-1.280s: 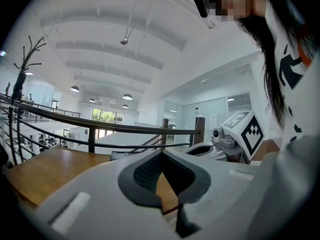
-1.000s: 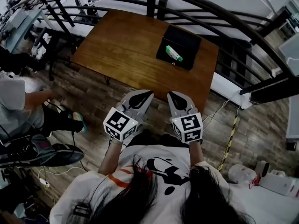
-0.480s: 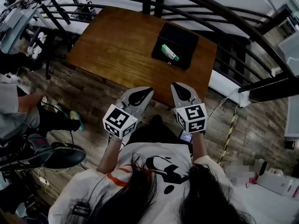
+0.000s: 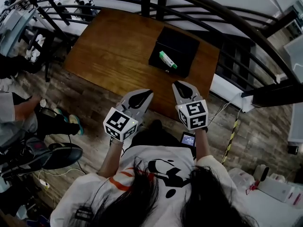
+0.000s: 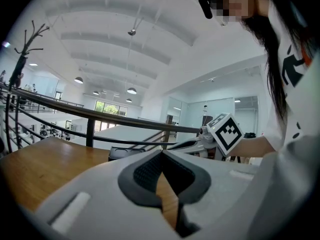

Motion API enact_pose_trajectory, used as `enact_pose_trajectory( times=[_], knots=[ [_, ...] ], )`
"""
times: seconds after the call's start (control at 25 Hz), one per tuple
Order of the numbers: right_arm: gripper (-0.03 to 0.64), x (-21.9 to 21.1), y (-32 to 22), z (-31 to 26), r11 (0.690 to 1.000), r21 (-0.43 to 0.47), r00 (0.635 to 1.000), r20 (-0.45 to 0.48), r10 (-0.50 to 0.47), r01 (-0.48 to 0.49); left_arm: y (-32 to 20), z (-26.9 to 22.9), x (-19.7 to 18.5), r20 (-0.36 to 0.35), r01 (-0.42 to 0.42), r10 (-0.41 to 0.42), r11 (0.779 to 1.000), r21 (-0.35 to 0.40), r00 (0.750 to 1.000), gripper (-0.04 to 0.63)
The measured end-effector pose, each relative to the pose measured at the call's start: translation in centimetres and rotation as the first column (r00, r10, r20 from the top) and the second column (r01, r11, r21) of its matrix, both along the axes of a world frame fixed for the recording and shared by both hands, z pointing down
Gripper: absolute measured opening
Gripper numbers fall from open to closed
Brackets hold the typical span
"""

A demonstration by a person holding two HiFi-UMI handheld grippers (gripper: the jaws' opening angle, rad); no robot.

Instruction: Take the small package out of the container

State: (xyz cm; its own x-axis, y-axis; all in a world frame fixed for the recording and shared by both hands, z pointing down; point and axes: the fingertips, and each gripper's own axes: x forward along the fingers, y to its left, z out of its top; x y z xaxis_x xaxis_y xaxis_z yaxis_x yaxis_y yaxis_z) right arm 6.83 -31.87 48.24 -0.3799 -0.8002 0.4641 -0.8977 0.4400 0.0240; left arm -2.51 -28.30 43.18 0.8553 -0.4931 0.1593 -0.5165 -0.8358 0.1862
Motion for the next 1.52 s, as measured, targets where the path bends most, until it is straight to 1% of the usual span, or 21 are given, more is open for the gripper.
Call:
enact_pose_trajectory(
  times=[0.2, 0.56, 0.8, 0.96, 1.12, 1.28, 1.44, 1.48, 1.52],
  knots=[
    [0.06, 1.9, -2.6, 1.7, 0.999, -0.026, 1.0, -0.013, -0.024, 0.024, -1.4, 0.8, 2.1, 0.012, -0.002, 0.002, 1.0, -0.013, 1.0, 0.0],
    [0.089, 2.8, -8.8, 5.7, 0.995, -0.089, 0.998, -0.042, -0.054, 0.05, -4.6, 1.2, 2.4, 0.031, 0.015, -0.015, 1.0, -0.015, 0.999, 0.0],
    [0.124, 3.2, -12.9, 9.4, 0.985, -0.167, 0.996, -0.063, -0.064, 0.053, -6.5, 1.1, 2.1, 0.054, 0.033, -0.032, 0.999, -0.014, 0.998, 0.0],
    [0.152, 3.9, -14.2, 12.1, 0.972, -0.225, 0.993, -0.086, -0.085, 0.064, -6.8, 1.2, 3.1, 0.064, 0.044, -0.044, 0.999, -0.007, 0.997, 0.0],
    [0.181, 3.9, -15.6, 14.2, 0.958, -0.277, 0.992, -0.085, -0.096, 0.069, -7.6, 1.1, 3.4, 0.068, 0.053, -0.052, 0.999, -0.001, 0.996, 0.0],
    [0.183, 4.0, -16.7, 15.7, 0.945, -0.321, 0.992, -0.09, -0.088, 0.054, -8.0, 1.2, 3.0, 0.074, 0.071, -0.07, 0.997, -0.011, 0.995, 0.0],
    [0.178, 3.8, -17.2, 17.4, 0.931, -0.356, 0.981, -0.135, -0.136, 0.08, -8.3, 1.4, 2.2, 0.091, 0.09, -0.089, 0.996, -0.016, 0.992, 0.0],
    [0.174, 3.8, -17.3, 17.9, 0.928, -0.364, 0.979, -0.146, -0.141, 0.079, -8.4, 1.4, 2.0, 0.094, 0.096, -0.094, 0.995, -0.017, 0.991, 0.0],
    [0.142, 3.9, -17.3, 18.3, 0.926, -0.37, 0.979, -0.15, -0.135, 0.071, -8.4, 1.4, 1.8, 0.096, 0.102, -0.1, 0.995, -0.017, 0.99, 0.0]
  ],
)
